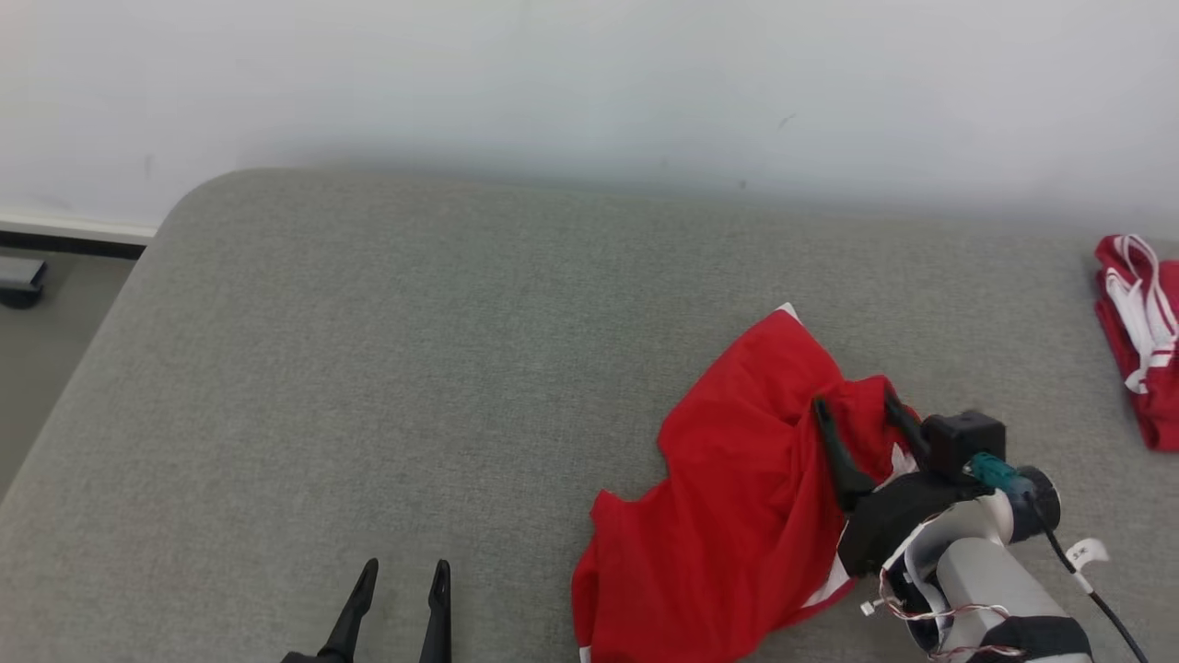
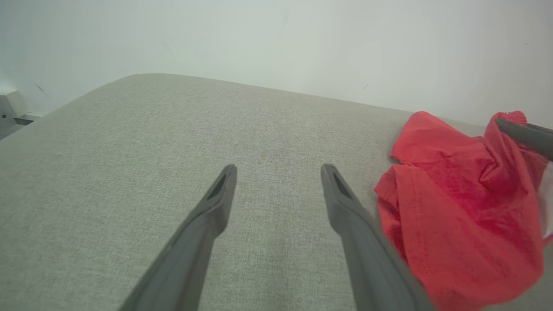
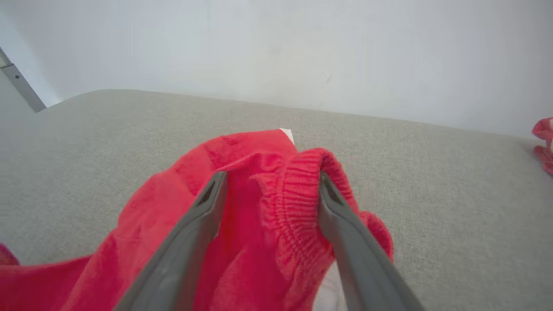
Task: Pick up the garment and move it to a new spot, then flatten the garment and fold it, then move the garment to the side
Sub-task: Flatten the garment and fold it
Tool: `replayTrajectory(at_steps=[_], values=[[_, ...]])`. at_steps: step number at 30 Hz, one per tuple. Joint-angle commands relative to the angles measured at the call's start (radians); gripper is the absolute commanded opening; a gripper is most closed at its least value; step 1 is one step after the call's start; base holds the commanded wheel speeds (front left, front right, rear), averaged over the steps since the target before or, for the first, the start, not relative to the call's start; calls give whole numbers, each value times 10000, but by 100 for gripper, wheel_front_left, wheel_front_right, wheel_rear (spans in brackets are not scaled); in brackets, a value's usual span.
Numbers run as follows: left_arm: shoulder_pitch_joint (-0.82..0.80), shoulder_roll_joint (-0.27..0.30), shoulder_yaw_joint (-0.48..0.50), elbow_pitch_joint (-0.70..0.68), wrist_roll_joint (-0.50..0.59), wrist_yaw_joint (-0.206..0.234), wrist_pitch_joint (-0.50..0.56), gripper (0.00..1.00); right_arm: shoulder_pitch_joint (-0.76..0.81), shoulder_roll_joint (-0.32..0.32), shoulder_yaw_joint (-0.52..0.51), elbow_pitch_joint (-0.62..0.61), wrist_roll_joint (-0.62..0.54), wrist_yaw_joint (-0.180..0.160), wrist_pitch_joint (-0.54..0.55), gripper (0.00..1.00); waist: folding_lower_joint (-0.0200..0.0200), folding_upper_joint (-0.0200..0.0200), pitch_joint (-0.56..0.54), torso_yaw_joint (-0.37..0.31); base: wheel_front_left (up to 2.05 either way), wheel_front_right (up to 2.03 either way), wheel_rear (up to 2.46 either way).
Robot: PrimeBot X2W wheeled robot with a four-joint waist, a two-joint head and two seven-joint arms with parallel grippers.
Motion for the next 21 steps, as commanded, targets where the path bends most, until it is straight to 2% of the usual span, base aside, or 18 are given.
replayTrajectory(at_steps=[1,5,12,16,21], values=[[129,-9,-5,-4,-10,-46,-30,100,463,-73,-121,-652,143,-27,-50,100,0,0,-188,-318,0,0,0],[179,-9,-34,-60,16,-25,-30,100,1605,-181,-636,-2632,257,-27,-52,100,0,0,-265,-680,0,0,0],[278,-9,-142,-89,111,-148,-30,100,3381,122,-1646,-5330,153,-27,-55,100,0,0,-209,-1266,0,0,0],[483,-10,-572,96,330,-344,-30,100,4132,434,-2017,-6277,-2,-27,-54,100,0,0,-197,-1498,0,0,0],[680,-3,-1232,574,643,-579,-30,100,4801,778,-2302,-6715,-129,-27,-54,100,0,0,-180,-1682,0,0,0]])
